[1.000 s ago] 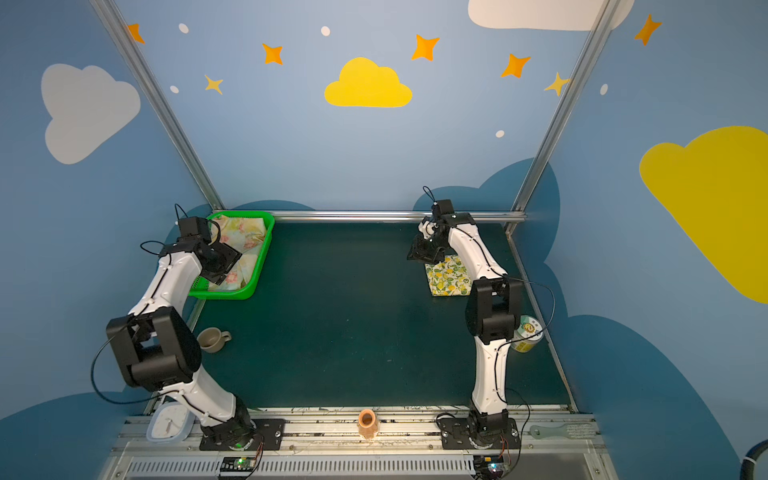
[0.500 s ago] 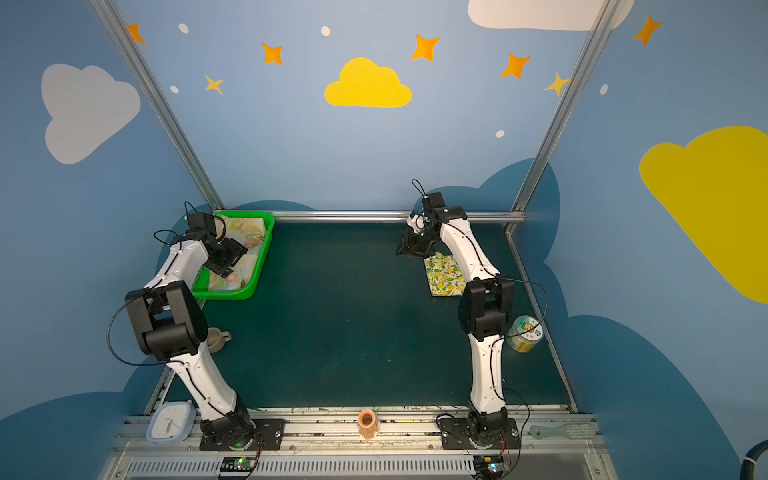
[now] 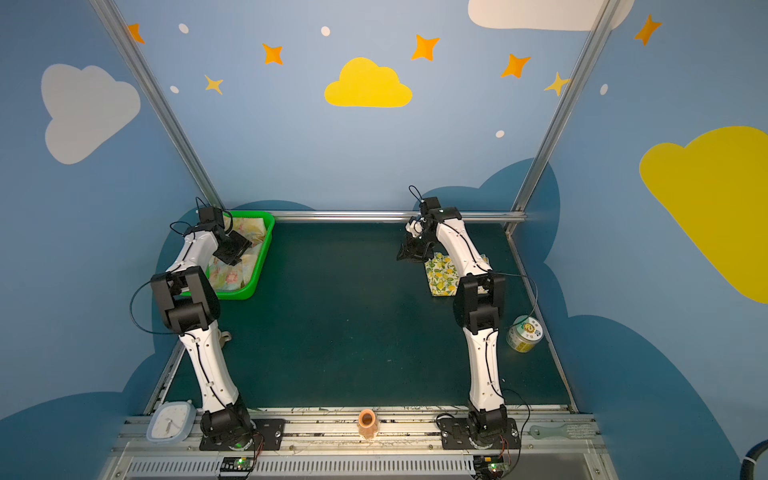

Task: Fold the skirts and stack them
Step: 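Grasp the floral skirt in the basket with the left gripper while right rises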

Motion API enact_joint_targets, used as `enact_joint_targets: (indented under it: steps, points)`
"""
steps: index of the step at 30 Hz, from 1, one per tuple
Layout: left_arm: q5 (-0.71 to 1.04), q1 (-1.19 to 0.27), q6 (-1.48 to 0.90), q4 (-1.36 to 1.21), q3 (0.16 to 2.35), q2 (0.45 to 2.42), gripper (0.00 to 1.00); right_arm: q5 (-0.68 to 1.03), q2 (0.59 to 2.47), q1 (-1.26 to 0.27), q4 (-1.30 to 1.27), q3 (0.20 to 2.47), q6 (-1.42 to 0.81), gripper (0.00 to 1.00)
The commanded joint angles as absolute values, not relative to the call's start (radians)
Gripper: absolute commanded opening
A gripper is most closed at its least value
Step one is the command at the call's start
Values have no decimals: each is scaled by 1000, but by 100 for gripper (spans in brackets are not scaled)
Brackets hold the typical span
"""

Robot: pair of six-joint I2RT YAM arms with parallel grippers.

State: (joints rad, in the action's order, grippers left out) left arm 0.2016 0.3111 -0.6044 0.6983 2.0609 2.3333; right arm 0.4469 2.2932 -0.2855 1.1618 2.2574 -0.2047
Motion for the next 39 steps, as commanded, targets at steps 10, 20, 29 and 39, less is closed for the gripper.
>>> enact_joint_targets:
  steps: [10,20,29,39]
  points:
    - [316,299,-623,689,2039,2169,4,418,2257,-296,1189,2281,-211,42]
    - [365,290,-650,688,1975,1914,16,434,2170,-317,1166,2217,-199,42]
    - [408,309,-648,681,1821,1942,67,447,2158,-337,1147,2174,-189,42]
    - [452,330,-716,571,1841,2105,68,432,2236,-336,1168,2257,-181,42]
